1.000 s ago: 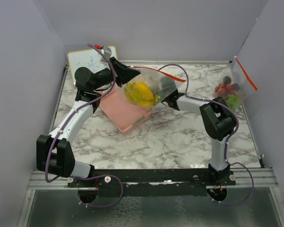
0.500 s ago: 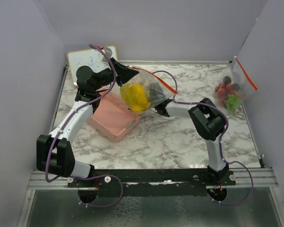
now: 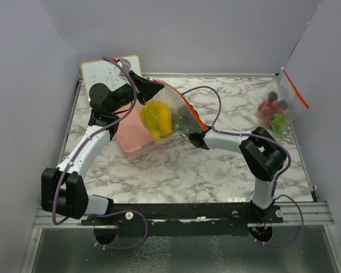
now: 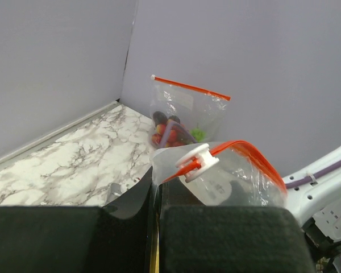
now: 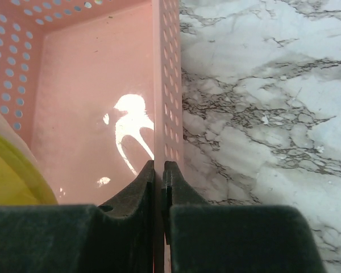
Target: Open the zip-top bag and remove the fake food
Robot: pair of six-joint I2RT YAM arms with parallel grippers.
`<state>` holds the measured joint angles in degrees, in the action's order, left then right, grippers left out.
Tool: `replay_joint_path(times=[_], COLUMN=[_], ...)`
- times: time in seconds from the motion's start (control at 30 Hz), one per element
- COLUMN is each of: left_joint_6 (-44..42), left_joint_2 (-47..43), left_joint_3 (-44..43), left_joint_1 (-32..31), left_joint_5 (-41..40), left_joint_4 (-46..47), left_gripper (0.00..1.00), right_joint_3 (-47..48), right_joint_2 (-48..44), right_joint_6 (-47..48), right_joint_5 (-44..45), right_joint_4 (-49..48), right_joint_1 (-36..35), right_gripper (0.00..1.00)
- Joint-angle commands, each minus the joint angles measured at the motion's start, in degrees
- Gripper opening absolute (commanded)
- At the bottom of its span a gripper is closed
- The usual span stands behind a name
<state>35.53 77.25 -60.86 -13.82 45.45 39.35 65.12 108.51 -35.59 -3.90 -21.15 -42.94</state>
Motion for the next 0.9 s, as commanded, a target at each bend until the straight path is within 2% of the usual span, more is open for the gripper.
replay_joint_path(times=[0.0, 0.07, 0.2, 0.27, 0.4, 0.67, 0.87], left_joint_6=[0.9, 0.7, -0.9, -1.3, -2.4, -1.3, -1.3], left_joint_2=[-2.3, -3.0, -4.4, -5.0, -6.2, -7.6, -7.9], left_joint_3=[0.1, 0.0, -0.7, -0.8, -1.1, -0.2, 0.1], left_joint_1=[0.4, 0.4, 0.5, 0.5, 0.6, 1.8, 2.4], left_joint_5=[-3.3, -4.6, -6.1, -6.3, -7.5, -11.3, -10.6], left_joint_4=[2.1, 1.2, -2.3, -3.5, -6.5, -9.2, -10.4], left_gripper=[0.0, 0.0, 0.0, 0.0, 0.0, 0.0, 0.0], right_joint_3=[1.0, 3.2, 11.9, 13.2, 12.8, 18.2, 19.1], right_joint_2=[-0.5, 1.2, 6.0, 7.1, 7.5, 11.7, 12.4], right_joint_6=[-1.3, -1.3, -2.0, -3.2, -5.4, -10.2, -11.5], right_joint_5=[14.6, 18.8, 31.4, 35.7, 39.3, 43.6, 43.9], right_joint_4=[-3.6, -2.4, 7.5, 8.2, 8.1, 16.4, 16.4], right_joint_1=[-5.4, -7.9, -13.8, -15.0, -15.1, -17.0, -17.9], right_gripper=[0.02, 0.02, 0.02, 0.02, 0.02, 0.02, 0.28])
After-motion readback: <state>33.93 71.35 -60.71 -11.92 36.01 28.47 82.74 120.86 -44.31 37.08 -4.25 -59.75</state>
